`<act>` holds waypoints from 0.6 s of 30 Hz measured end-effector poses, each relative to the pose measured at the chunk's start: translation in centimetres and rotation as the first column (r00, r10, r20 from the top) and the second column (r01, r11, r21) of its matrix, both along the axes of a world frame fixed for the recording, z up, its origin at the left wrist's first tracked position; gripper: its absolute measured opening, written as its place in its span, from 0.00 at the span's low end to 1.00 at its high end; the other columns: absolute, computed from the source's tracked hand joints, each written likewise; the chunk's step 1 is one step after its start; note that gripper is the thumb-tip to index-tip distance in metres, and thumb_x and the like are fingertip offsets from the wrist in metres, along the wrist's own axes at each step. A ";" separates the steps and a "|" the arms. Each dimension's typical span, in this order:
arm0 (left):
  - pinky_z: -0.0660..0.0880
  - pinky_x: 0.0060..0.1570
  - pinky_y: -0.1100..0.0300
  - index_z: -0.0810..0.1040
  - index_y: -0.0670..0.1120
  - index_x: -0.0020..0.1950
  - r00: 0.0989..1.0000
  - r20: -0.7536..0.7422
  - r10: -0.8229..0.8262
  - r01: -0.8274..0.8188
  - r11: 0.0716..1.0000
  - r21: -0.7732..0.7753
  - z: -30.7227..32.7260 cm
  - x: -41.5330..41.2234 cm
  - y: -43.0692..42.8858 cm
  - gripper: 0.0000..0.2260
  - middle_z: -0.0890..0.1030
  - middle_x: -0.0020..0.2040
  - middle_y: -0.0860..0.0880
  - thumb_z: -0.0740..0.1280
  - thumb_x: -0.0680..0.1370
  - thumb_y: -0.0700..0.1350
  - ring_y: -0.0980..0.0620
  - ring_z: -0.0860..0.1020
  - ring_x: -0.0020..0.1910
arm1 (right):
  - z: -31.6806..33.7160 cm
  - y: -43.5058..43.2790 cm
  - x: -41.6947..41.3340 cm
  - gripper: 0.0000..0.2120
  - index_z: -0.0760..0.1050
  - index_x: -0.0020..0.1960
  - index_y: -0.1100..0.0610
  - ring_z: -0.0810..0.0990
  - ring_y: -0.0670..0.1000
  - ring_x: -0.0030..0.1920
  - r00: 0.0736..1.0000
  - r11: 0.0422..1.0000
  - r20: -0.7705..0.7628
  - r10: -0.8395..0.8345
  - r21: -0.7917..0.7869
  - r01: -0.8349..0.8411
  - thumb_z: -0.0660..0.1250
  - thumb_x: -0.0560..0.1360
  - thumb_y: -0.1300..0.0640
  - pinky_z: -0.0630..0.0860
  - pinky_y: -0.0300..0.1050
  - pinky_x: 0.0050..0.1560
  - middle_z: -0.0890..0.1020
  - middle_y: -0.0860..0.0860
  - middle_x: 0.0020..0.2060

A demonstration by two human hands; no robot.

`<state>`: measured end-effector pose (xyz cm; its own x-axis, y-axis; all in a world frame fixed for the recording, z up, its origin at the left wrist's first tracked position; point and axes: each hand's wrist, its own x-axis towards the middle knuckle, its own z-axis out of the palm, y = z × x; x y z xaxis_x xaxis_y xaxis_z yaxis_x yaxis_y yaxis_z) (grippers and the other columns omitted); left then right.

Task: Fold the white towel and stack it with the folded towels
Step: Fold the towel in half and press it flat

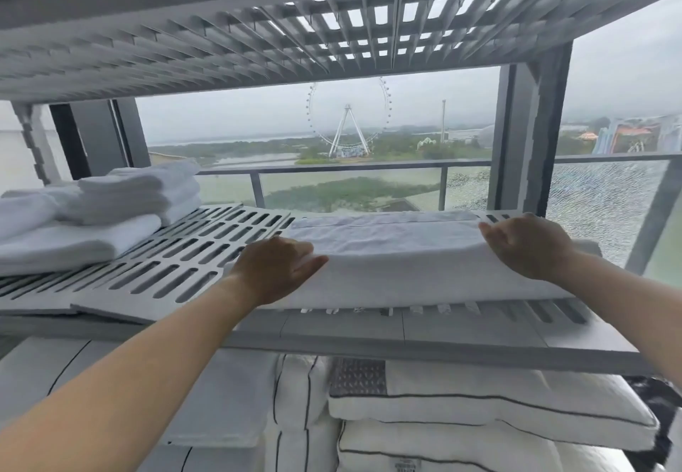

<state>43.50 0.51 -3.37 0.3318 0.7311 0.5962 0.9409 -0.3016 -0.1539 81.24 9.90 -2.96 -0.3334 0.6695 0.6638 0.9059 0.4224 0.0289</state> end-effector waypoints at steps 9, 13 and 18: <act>0.64 0.35 0.58 0.68 0.51 0.37 0.998 -0.046 0.047 -0.052 0.994 -0.098 0.1 -1.1 7.0 0.18 0.71 0.36 0.55 0.54 0.76 0.64 0.50 0.76 0.39 | -0.9 7.6 -1.3 0.27 0.62 0.24 0.56 0.71 0.48 0.24 0.997 0.999 0.077 0.027 -0.049 -0.023 0.52 0.78 0.44 0.60 0.40 0.27 0.70 0.48 0.20; 0.64 0.36 0.59 0.72 0.50 0.39 0.994 -0.071 0.079 -0.088 0.988 -0.124 0.1 -1.4 10.7 0.18 0.74 0.38 0.55 0.56 0.76 0.64 0.50 0.77 0.41 | -1.0 11.1 -2.0 0.28 0.60 0.25 0.54 0.69 0.49 0.23 0.992 0.988 0.110 0.066 -0.147 -0.049 0.49 0.76 0.38 0.59 0.40 0.25 0.68 0.48 0.21; 0.68 0.40 0.58 0.75 0.55 0.45 0.975 -0.076 0.207 -0.220 0.933 -0.283 -0.6 -1.7 14.5 0.14 0.77 0.43 0.56 0.58 0.75 0.63 0.53 0.76 0.44 | -1.8 14.3 -2.0 0.27 0.60 0.27 0.53 0.65 0.49 0.25 0.985 0.935 0.103 0.140 -0.340 -0.098 0.49 0.73 0.33 0.61 0.44 0.28 0.67 0.48 0.23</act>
<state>41.82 15.02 -3.98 0.1698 0.9258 0.3376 0.9823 -0.1317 -0.1329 79.23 24.21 -4.80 -0.4891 0.7950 0.3588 0.8468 0.5315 -0.0234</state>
